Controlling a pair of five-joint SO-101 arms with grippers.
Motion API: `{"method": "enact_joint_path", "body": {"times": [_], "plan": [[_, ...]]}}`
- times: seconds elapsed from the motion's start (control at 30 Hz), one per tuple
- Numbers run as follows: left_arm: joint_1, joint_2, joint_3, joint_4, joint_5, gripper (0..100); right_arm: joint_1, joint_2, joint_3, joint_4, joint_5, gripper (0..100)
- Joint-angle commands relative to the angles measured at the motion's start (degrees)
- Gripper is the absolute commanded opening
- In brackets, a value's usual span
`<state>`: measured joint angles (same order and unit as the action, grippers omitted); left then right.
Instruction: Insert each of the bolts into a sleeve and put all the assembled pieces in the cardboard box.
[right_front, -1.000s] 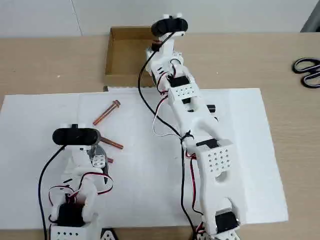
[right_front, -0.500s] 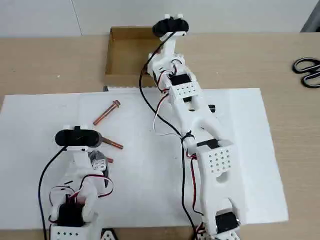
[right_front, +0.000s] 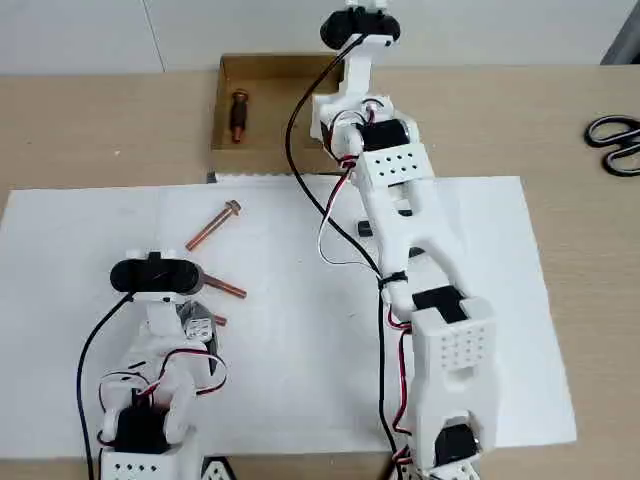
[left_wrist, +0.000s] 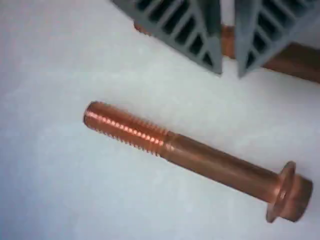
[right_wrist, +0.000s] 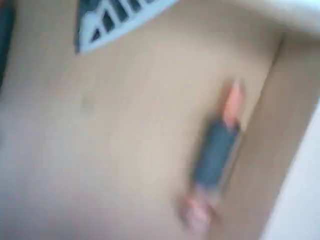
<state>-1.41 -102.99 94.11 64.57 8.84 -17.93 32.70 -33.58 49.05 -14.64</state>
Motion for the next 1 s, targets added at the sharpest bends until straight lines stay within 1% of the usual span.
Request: {"method": "enact_joint_path", "body": {"times": [0.0, 0.3, 0.4, 0.53, 0.63, 0.83, 0.97], "plan": [[0.09, -0.35, -2.24, 0.26, -0.35, 1, -0.31, -5.67, -2.2, 9.45, -0.44, 16.6], [-0.09, -0.35, -2.24, 0.26, -0.35, 1, -3.82, -9.98, -2.2, 37.85, -0.7, 16.8], [0.0, -0.35, -2.24, 0.26, -0.35, 1, -4.35, -10.51, -2.2, 44.35, -4.84, 16.8], [-0.09, -0.35, -2.24, 0.26, -0.26, 1, -4.0, -10.77, -2.2, 47.34, -5.71, 16.6], [-0.18, -0.35, -2.24, 0.26, -0.26, 1, -3.21, -10.95, -1.93, 47.87, -4.22, 16.6], [-0.18, -0.35, -2.24, 0.35, -0.18, 1, -3.38, -15.6, -1.93, 48.04, 1.49, 16.7], [-0.18, -0.35, -2.24, 0.35, -0.09, 1, -3.12, -17.8, -1.93, 48.04, 8.35, 16.6]]}}
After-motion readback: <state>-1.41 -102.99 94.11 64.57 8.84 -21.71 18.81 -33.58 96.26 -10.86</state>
